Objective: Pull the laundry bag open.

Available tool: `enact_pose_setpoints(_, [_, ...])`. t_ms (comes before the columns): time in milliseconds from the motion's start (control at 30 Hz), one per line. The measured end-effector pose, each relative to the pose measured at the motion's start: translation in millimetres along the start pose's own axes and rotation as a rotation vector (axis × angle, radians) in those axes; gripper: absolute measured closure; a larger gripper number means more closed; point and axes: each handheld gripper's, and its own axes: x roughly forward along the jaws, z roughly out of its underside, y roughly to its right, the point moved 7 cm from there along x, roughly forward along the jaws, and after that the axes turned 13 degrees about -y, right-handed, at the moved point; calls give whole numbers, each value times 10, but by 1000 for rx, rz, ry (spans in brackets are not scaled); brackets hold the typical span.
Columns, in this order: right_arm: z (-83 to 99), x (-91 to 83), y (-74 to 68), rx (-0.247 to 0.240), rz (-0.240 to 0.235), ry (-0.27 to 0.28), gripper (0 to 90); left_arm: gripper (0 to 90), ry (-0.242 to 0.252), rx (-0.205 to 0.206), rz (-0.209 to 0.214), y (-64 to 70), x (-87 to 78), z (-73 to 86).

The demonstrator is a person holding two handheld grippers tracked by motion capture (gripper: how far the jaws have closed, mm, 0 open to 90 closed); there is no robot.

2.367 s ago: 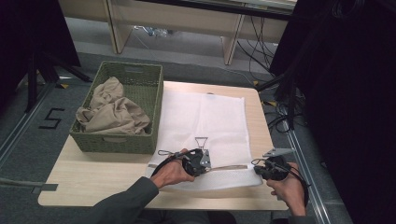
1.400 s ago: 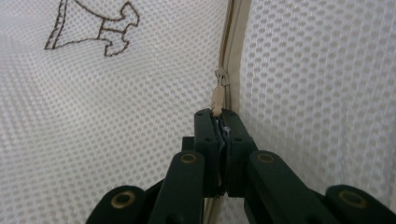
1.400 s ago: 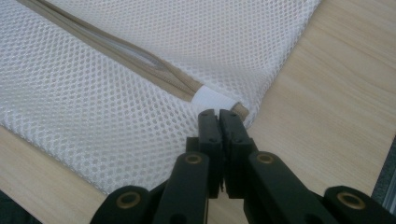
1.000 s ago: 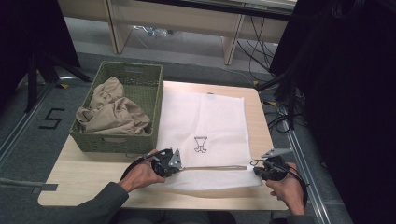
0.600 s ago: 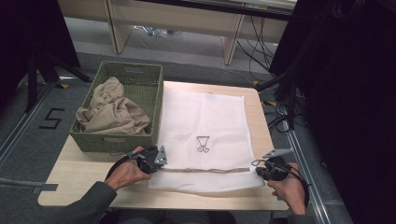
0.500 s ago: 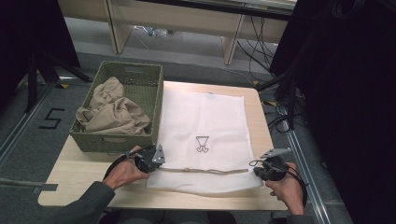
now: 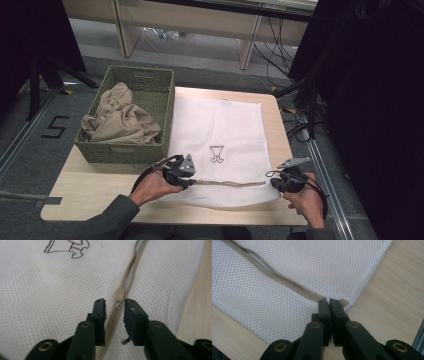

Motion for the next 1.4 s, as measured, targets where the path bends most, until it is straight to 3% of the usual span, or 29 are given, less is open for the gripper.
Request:
enact_pose_setpoints(200, [3,5,-5,-2,-4,-1,891,627,-62,30,19,111,213,-181])
enact_pose_setpoints(433, [8,8,-6,-4,-11,-4,891,659,-101,30,40,71,281,-159])
enact_pose_setpoints(500, [2,5,-4,-2,-8,0,890,710,-107,39,48,60,272,-138])
enact_pose_setpoints(633, [6,10,-9,-4,-14,-4,890,800,-93,55,51,32,257,-130])
enact_pose_setpoints(833, [15,15,-10,-2,-9,-15,890,812,-60,64,40,1,201,-95])
enact_pose_setpoints(967, [31,33,-7,-10,-14,-26,890,814,-35,33,59,-52,143,-3])
enact_pose_setpoints(1233, [42,36,3,-3,2,-47,891,813,-36,29,16,-82,91,75])
enact_pose_setpoints(1300, [50,36,8,-3,11,-52,891,821,-58,36,2,-101,84,152])
enact_pose_setpoints(1333, [54,37,11,-7,15,-55,891,867,-48,20,-1,-110,85,185])
enact_pose_setpoints(1400, [41,38,-10,-2,-6,-46,891,867,-44,6,15,-110,92,228])
